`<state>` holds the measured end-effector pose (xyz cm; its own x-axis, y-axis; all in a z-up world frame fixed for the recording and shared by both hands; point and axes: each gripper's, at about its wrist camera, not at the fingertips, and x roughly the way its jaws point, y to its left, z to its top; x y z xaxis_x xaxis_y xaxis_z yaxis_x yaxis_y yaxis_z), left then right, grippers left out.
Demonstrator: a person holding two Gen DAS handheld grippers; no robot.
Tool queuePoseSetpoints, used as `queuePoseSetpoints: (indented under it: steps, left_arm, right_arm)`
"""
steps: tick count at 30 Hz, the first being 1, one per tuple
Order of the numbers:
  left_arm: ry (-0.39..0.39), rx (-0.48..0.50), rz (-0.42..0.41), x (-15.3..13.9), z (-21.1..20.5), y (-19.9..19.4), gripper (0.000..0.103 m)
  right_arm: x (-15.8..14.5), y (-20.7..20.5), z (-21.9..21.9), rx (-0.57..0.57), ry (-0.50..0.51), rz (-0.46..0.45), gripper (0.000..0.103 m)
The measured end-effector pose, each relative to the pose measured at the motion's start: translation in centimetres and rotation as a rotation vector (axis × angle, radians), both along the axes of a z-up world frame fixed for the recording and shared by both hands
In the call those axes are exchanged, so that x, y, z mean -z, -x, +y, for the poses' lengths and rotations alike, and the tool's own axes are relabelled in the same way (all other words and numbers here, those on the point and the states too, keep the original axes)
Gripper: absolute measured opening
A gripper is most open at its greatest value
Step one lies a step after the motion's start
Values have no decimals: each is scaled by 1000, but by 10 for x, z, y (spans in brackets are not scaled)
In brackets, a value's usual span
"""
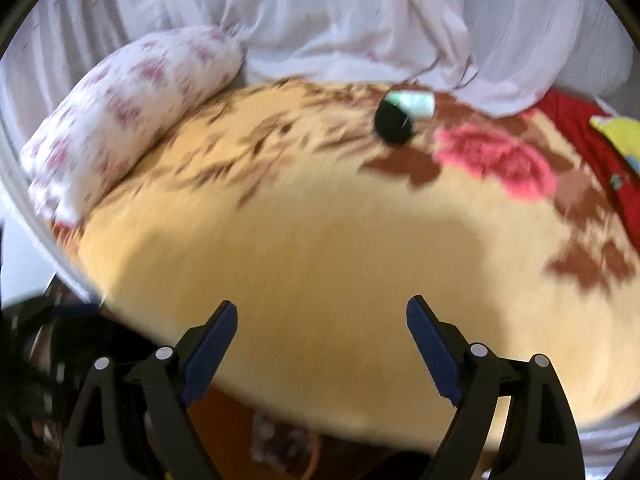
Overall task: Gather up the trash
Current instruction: 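Grasp the black sponge with the right tool, then grasp the pale green roll-on bottle with the left tool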
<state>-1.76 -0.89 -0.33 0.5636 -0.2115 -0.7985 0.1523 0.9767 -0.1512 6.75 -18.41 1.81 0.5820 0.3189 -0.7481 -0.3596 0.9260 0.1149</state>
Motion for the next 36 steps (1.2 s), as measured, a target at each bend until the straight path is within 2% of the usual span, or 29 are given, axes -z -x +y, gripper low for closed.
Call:
queuePoseSetpoints:
  steps: [3, 7, 12, 17, 18, 19, 20, 21, 22, 24, 26, 28, 31, 33, 36]
  left_arm:
    - [-2, 10, -15, 0, -3, -9, 76]
    - [-18, 18, -26, 3, -4, -22, 76]
    - [-8, 3, -20, 4, 3, -39, 76]
    - [0, -22, -22, 3, 15, -59, 76]
    - [2, -24, -22, 2, 16, -63, 76]
    - [7, -26, -20, 1, 17, -68, 76]
    - [14, -26, -19, 0, 17, -74, 76]
    - [21, -25, -21, -2, 17, -78, 76]
    - [27, -22, -26, -5, 16, -84, 76]
    - [37, -8, -48, -15, 14, -98, 76]
    - [43, 14, -87, -26, 11, -114, 76]
    - [51, 71, -147, -39, 6, -139, 76]
    - [96, 259, -158, -50, -9, -193, 76]
    - [106, 359, -166, -51, -18, -226, 76]
    - [46, 452, -155, -40, -37, -284, 76]
  right_arm:
    - [-14, -48, -1, 34, 12, -48, 87]
    - [-19, -116, 8, 48, 32, -55, 87]
    - [0, -206, 28, 88, 130, -35, 87]
    - [24, -260, 36, 116, 156, 24, 85]
    - [27, -266, 37, 117, 159, 29, 82]
    - [32, -274, 38, 117, 174, 36, 73]
    - [37, -278, 39, 111, 189, 46, 63]
    - [40, -281, 40, 91, 192, 66, 47]
    - [43, -283, 41, 76, 189, 86, 46]
    - [33, -269, 39, 96, 192, 46, 45]
    - [14, -244, 29, 92, 117, -7, 45]
    - [-5, -215, 10, 92, -7, -47, 45]
    - [-29, -163, -28, 100, -160, -108, 46]
    - [-35, -141, -46, 118, -188, -137, 46]
    - [-44, -123, -69, 155, -174, -180, 46]
